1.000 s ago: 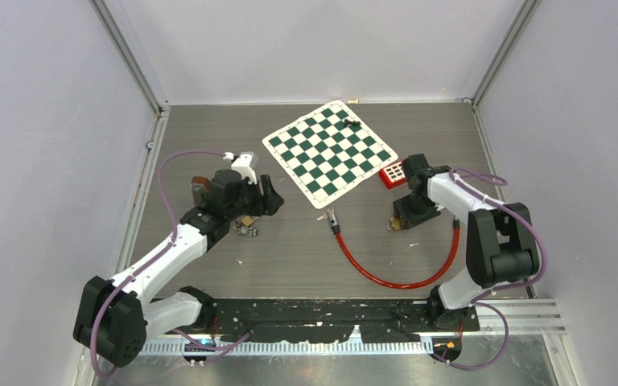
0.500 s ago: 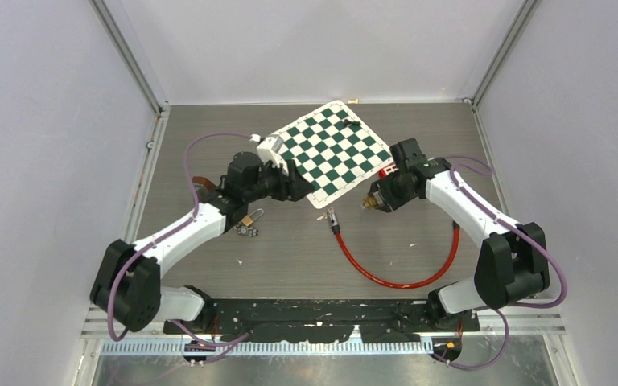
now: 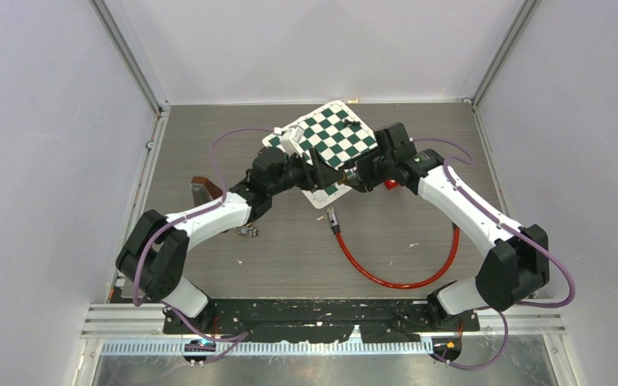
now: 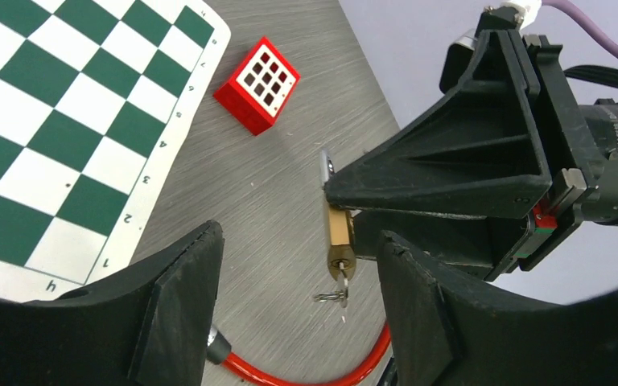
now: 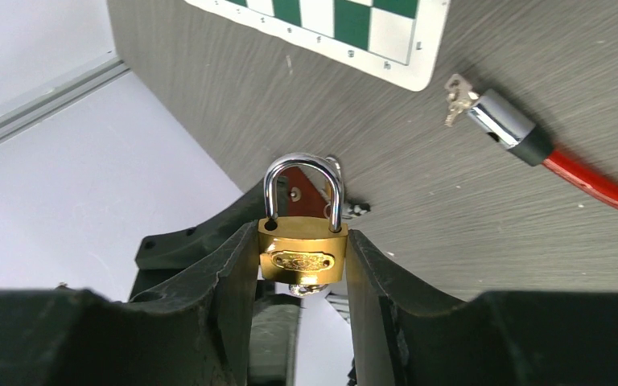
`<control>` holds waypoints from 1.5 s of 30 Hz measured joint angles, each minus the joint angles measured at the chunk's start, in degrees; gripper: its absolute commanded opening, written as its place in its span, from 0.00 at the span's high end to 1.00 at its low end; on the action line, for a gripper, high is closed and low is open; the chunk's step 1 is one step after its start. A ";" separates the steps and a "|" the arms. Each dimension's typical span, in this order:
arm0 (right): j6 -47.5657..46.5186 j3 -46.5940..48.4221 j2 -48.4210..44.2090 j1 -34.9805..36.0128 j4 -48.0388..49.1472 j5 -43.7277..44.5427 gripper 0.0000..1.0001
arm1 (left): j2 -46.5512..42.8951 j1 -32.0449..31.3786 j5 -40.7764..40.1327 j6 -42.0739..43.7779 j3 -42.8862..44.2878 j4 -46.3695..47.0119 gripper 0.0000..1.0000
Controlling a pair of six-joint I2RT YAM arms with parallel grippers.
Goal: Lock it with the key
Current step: Pick up the lock from the center of the board.
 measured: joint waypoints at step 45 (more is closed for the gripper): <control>-12.35 -0.90 -1.20 -4.37 7.63 -7.32 0.16 | -1.86 -0.92 0.39 6.67 1.09 -1.40 1.00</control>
